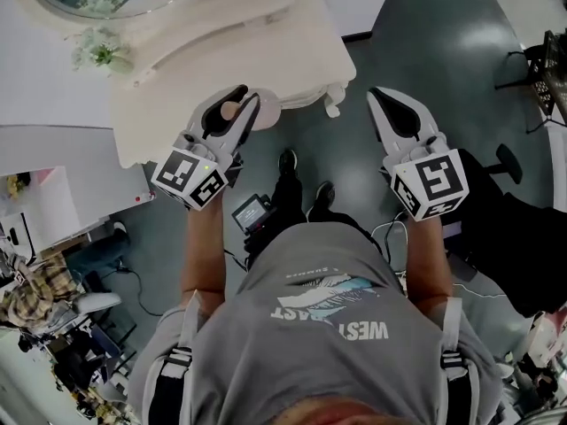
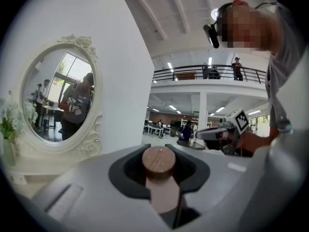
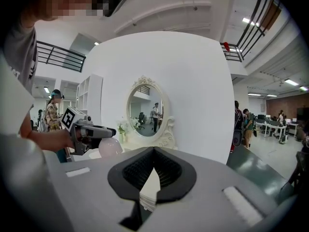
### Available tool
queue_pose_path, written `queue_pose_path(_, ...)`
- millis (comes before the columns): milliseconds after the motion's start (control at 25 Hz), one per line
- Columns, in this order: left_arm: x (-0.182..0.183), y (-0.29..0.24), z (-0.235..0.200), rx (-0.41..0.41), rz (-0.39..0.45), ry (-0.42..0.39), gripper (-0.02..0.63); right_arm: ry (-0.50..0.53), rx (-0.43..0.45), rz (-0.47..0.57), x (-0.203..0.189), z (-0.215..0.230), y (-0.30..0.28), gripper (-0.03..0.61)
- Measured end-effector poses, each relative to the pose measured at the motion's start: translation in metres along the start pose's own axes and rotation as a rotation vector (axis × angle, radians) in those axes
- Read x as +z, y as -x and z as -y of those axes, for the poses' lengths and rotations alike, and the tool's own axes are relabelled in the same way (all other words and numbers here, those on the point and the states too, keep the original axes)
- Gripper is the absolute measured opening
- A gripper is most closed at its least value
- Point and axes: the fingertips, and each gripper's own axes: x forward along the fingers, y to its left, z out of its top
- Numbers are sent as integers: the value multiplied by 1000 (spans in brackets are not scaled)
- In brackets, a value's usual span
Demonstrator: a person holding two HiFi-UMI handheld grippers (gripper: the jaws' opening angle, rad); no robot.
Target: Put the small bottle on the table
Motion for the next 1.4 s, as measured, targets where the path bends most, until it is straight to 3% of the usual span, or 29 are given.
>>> queue_pose_path(680, -33, -121, -80, -155, -78, 32, 92, -90, -114, -79, -28, 52, -66, 3)
queue_pose_path(1400, -130, -235, -128, -218, -228, 78, 92, -178, -141, -209, -108, 100, -120, 3)
